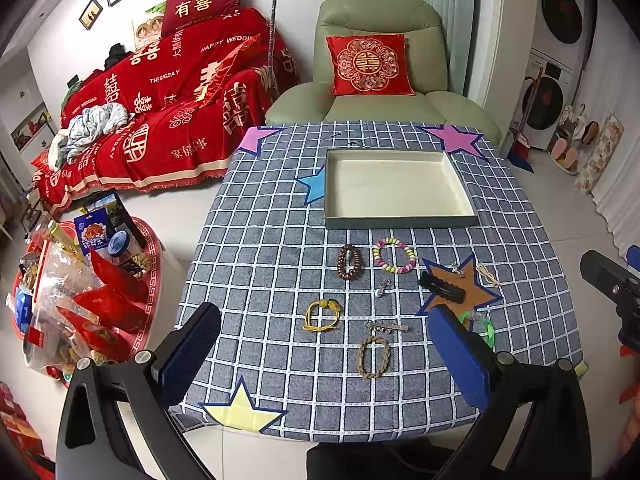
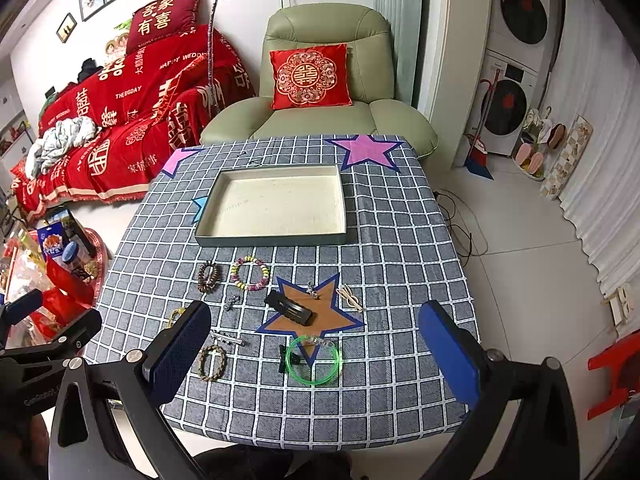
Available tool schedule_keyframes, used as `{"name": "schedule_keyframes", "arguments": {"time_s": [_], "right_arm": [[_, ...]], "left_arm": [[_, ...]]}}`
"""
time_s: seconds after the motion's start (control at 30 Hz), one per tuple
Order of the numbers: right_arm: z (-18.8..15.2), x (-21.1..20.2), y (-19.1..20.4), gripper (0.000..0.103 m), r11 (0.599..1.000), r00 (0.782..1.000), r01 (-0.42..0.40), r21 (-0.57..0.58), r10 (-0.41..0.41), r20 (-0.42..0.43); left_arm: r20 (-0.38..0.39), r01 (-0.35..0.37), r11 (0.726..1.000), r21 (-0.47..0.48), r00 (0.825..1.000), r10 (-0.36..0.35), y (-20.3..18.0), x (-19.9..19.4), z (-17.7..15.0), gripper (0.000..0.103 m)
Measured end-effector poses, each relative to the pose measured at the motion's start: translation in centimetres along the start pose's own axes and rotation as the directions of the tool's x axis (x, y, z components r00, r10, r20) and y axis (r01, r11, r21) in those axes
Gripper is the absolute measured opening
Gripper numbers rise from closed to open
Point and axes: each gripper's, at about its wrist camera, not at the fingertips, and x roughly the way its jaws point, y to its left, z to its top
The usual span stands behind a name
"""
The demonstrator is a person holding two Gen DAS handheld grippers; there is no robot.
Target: Organize jewelry
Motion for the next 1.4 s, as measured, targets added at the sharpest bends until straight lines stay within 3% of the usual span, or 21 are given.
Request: {"name": "schedule_keyframes", "arguments": {"time_s": [1.4], "right_arm": [[-0.23, 0.11, 0.27, 0.103, 1.000, 1.000, -0.009, -0.001, 0.009, 0.001]], "left_arm": [[0.000, -0.003, 1.000, 0.000, 1.000, 0.003, 0.10, 0.00, 0.00, 0.103]]}}
